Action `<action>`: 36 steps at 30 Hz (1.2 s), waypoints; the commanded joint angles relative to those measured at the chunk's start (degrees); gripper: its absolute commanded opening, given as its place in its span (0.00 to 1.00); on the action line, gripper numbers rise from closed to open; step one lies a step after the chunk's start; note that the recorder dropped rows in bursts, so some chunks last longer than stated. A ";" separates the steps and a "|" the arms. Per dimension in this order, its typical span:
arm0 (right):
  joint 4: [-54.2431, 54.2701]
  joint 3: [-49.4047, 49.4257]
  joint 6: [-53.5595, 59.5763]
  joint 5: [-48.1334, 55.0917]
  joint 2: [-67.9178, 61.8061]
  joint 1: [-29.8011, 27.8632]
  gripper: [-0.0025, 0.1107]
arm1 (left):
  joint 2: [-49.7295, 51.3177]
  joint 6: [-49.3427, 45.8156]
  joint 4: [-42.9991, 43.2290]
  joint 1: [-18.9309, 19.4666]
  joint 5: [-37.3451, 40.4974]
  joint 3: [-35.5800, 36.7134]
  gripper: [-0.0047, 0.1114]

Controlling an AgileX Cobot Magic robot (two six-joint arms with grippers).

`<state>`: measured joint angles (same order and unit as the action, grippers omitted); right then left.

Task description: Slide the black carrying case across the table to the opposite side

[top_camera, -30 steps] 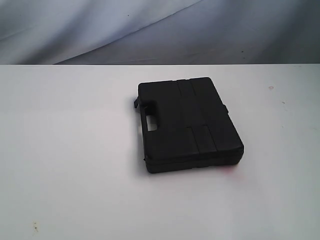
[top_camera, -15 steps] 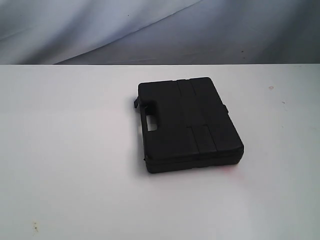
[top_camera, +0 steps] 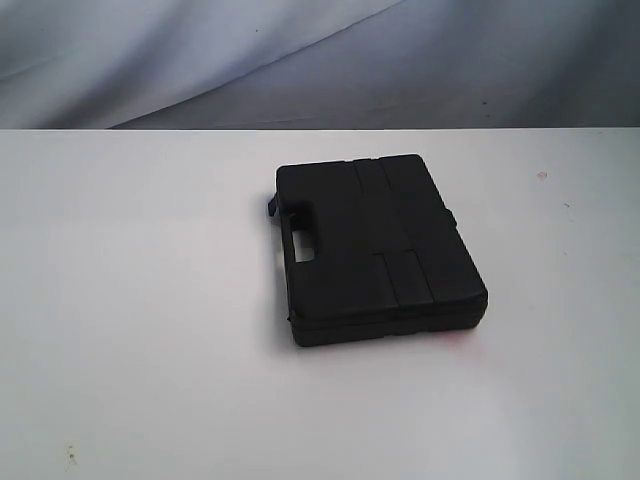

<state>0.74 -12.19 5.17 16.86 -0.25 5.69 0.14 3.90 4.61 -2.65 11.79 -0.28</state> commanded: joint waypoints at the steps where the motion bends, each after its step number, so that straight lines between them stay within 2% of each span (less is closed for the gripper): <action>1: 0.63 0.24 -0.12 2.96 0.25 -0.44 0.02 | -0.14 0.27 0.15 0.05 -0.42 0.28 0.04; 4: 0.63 0.24 -0.12 5.65 0.25 -0.44 0.02 | -0.14 0.16 0.15 0.05 -0.42 0.28 0.04; 36: 2.13 0.24 -0.12 3.91 0.25 -0.44 0.02 | -0.14 0.16 0.15 0.05 -0.42 0.28 0.04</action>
<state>2.43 -12.19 5.02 21.44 -0.25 5.69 0.14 3.90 4.61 -2.65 11.79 -0.28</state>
